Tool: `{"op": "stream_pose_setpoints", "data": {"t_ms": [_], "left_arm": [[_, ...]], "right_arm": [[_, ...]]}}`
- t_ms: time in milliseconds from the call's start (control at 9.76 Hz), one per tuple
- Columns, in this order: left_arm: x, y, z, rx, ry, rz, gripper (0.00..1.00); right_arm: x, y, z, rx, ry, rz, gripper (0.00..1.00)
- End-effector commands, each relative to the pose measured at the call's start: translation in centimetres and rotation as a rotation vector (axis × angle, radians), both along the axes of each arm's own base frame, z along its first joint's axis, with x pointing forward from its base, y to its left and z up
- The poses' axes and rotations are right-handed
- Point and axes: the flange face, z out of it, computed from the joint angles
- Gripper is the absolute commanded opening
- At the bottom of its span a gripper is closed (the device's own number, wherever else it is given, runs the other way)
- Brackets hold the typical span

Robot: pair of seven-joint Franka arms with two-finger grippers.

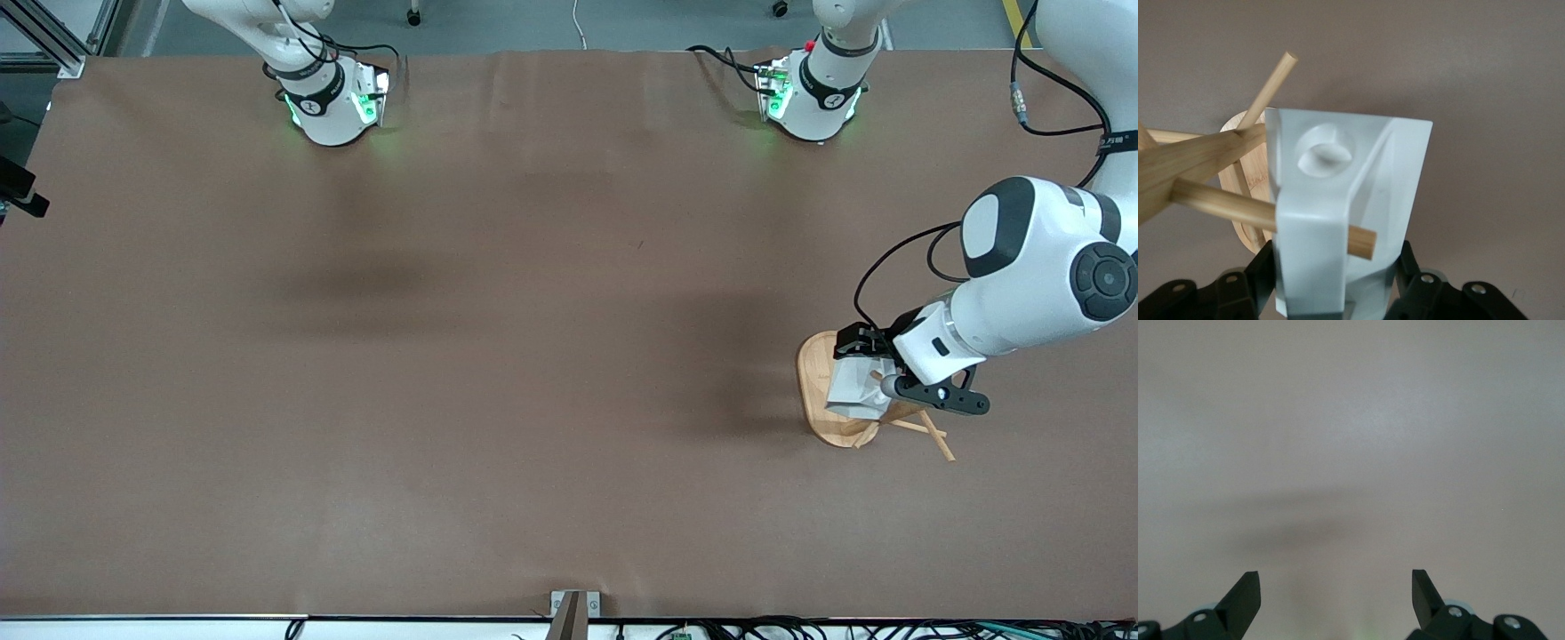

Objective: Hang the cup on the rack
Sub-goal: 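Lower the cup onto a rack peg with the left gripper, then open the left gripper to release the cup on the peg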

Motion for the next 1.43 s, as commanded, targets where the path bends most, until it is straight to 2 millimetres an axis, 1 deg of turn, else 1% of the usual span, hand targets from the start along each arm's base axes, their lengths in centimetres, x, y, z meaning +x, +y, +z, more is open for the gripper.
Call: {"op": "stream_pose_setpoints", "data": {"t_ms": [0, 102, 205, 410, 512, 614, 819, 922, 1024, 1127, 1229, 1331], "left_arm": [[0.8, 0.3, -0.8, -0.004, -0.001, -0.008, 0.88], [1.1, 0.4, -0.2, -0.004, -0.015, -0.007, 1.00], [1.1, 0.4, 0.0, -0.002, -0.013, -0.005, 1.00], [1.3, 0.5, 1.3, 0.003, -0.018, -0.003, 1.00], [1.5, 0.9, 2.6, 0.008, -0.011, 0.002, 1.00], [1.7, 1.3, 4.6, 0.017, -0.015, 0.006, 1.00], [1.4, 1.8, 9.8, 0.045, -0.051, 0.012, 1.00], [0.9, 2.4, 12.7, 0.065, -0.069, 0.015, 1.00], [0.6, 3.6, 14.2, 0.080, -0.061, 0.030, 1.00], [-0.2, 3.9, 16.8, 0.101, -0.083, 0.040, 1.00], [-0.6, 4.6, 18.3, 0.110, -0.099, 0.052, 1.00], [-1.6, 4.5, 19.5, 0.128, -0.081, 0.058, 1.00]], "right_arm": [[-0.8, 0.1, 0.2, -0.010, 0.000, -0.011, 1.00], [-0.8, 0.0, 0.1, -0.009, 0.004, -0.009, 1.00], [-0.8, 0.0, 0.1, -0.009, 0.004, -0.007, 1.00], [-0.8, -0.1, 0.0, -0.009, 0.005, -0.009, 1.00], [-0.8, -0.1, 0.0, -0.009, 0.005, -0.009, 1.00], [-0.9, -0.2, 0.0, -0.009, 0.005, -0.011, 1.00], [-0.9, -0.2, 0.0, -0.009, 0.007, -0.009, 1.00], [-0.9, -0.2, 0.0, -0.009, 0.005, -0.009, 1.00], [-0.9, -0.2, 0.0, -0.009, 0.005, -0.009, 1.00], [-0.9, -0.2, 0.0, -0.009, 0.005, -0.011, 1.00], [-0.9, -0.2, 0.0, -0.009, 0.005, -0.009, 1.00], [-0.9, -0.2, 0.0, -0.008, 0.008, -0.011, 1.00]]}}
